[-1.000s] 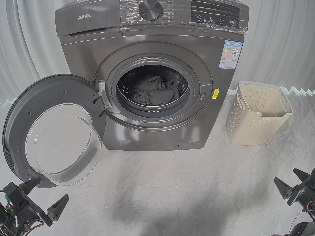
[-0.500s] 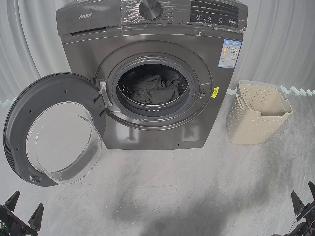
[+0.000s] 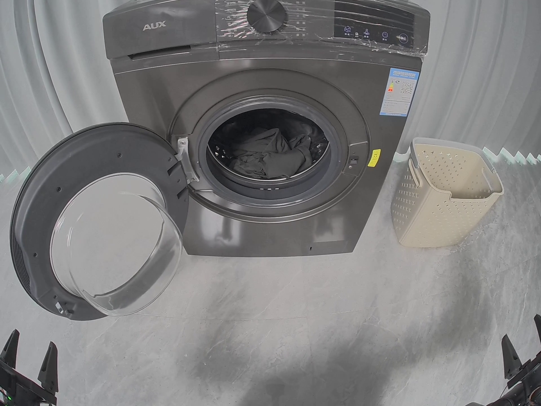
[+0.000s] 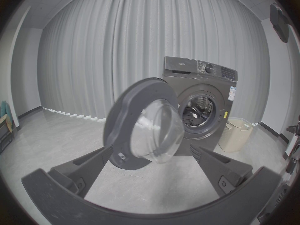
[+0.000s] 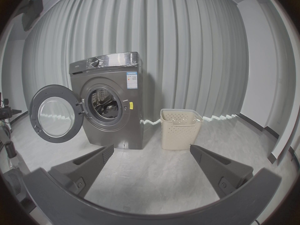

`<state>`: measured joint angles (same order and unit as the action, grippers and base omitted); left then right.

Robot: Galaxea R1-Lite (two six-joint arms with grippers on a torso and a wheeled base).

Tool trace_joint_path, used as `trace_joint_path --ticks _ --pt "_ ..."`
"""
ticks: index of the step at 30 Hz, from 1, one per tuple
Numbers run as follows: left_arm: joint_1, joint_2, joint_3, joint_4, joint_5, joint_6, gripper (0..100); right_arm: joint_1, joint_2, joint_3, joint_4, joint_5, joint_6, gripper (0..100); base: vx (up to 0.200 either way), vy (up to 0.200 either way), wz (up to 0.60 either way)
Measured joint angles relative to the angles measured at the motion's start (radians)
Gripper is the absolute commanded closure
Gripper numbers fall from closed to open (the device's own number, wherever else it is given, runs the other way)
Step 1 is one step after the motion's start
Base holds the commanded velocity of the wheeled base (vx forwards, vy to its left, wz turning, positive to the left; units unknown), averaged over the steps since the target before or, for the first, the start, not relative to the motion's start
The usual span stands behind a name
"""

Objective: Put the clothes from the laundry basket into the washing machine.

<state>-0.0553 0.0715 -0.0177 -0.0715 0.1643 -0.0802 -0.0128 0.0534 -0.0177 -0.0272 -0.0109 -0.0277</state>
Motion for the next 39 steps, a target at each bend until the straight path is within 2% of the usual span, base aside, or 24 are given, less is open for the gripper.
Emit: trace_joint_path --ticks 2,5,8,10,13,15,18,20,23,39 --pt "0.030 -0.015 0.000 0.001 -0.005 -0.001 0 -0.001 -0.013 0.000 0.004 -0.005 -0.008 0 0.000 0.200 0.00" --pt "0.052 -0.035 0.000 0.003 -0.014 -0.006 0 0.000 -0.026 0.000 0.013 -0.073 -0.013 0 0.000 0.200 0.00" --pt "0.055 -0.047 0.000 0.003 -0.028 -0.017 0 0.004 -0.033 0.000 0.020 -0.144 0.006 0 0.000 0.200 0.00" --pt "0.056 -0.051 0.000 0.004 -0.040 -0.030 0 0.004 -0.037 -0.001 0.021 -0.156 0.016 0 0.000 0.000 0.00" --pt "0.056 -0.056 0.000 0.003 -0.074 -0.047 0 0.006 -0.039 -0.001 0.021 -0.120 0.024 0 -0.133 0.000 0.00" --pt "0.056 -0.057 0.000 0.002 -0.084 -0.050 0 0.007 -0.040 -0.001 0.020 -0.074 0.036 0 -0.200 0.000 0.00" --pt "0.055 -0.059 0.000 0.001 -0.090 -0.052 0 0.009 -0.041 -0.001 0.022 0.020 0.037 0 -0.200 0.000 0.00" --pt "0.055 -0.059 0.000 0.002 -0.089 -0.053 0 0.009 -0.041 0.000 0.023 0.045 0.035 0 -0.200 0.000 0.00" --pt "0.055 -0.060 0.000 0.000 -0.086 -0.058 0 0.009 -0.041 0.000 0.026 0.037 0.029 0 -0.200 0.000 0.00" --pt "0.055 -0.060 0.000 -0.001 -0.085 -0.070 0 0.006 -0.041 0.000 0.027 0.025 0.028 0 0.000 0.000 0.11"
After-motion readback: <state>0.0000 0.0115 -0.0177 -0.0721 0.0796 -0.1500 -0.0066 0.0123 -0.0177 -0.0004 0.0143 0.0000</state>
